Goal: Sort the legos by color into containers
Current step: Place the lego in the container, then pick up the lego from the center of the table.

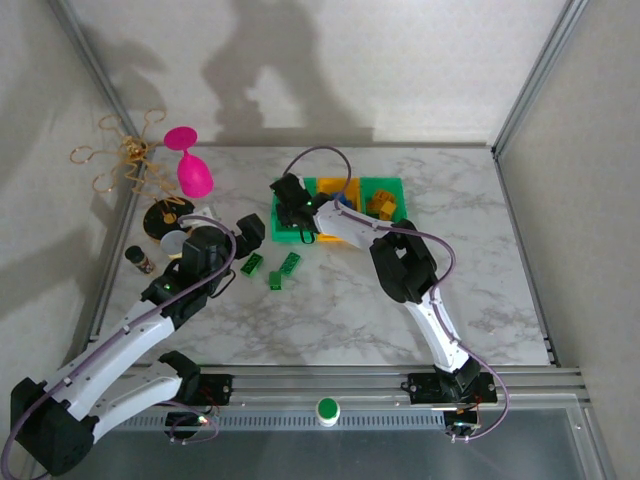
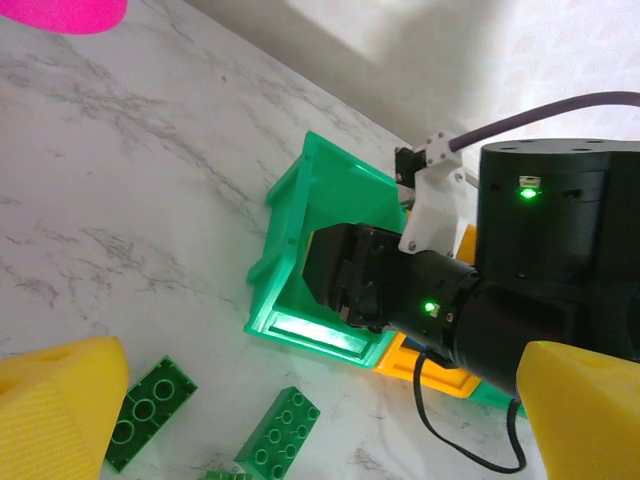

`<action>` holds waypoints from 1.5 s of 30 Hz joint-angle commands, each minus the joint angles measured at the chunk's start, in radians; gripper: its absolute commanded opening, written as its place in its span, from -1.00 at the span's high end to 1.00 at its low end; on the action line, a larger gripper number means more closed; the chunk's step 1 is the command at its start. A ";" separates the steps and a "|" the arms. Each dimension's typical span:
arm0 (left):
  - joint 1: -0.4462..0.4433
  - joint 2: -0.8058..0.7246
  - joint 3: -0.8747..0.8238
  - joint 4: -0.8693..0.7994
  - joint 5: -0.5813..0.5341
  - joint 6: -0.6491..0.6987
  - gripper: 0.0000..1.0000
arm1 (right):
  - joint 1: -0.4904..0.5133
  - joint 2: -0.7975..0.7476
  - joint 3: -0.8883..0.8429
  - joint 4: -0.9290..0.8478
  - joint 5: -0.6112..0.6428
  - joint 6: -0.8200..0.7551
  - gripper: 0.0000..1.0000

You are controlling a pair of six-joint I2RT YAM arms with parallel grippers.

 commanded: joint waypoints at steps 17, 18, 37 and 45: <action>0.010 -0.025 0.010 0.005 0.030 -0.009 -0.99 | -0.009 -0.109 -0.008 0.025 -0.029 -0.022 0.05; 0.010 -0.029 0.011 0.004 0.028 -0.008 -0.99 | -0.009 -0.122 -0.015 0.028 -0.034 -0.020 0.05; 0.010 -0.195 -0.017 -0.177 0.001 -0.018 -0.99 | 0.153 -0.393 -0.409 0.033 -0.044 0.154 -0.07; 0.010 -0.294 -0.048 -0.254 -0.013 -0.043 -0.99 | 0.272 -0.362 -0.437 0.003 -0.011 0.364 -0.26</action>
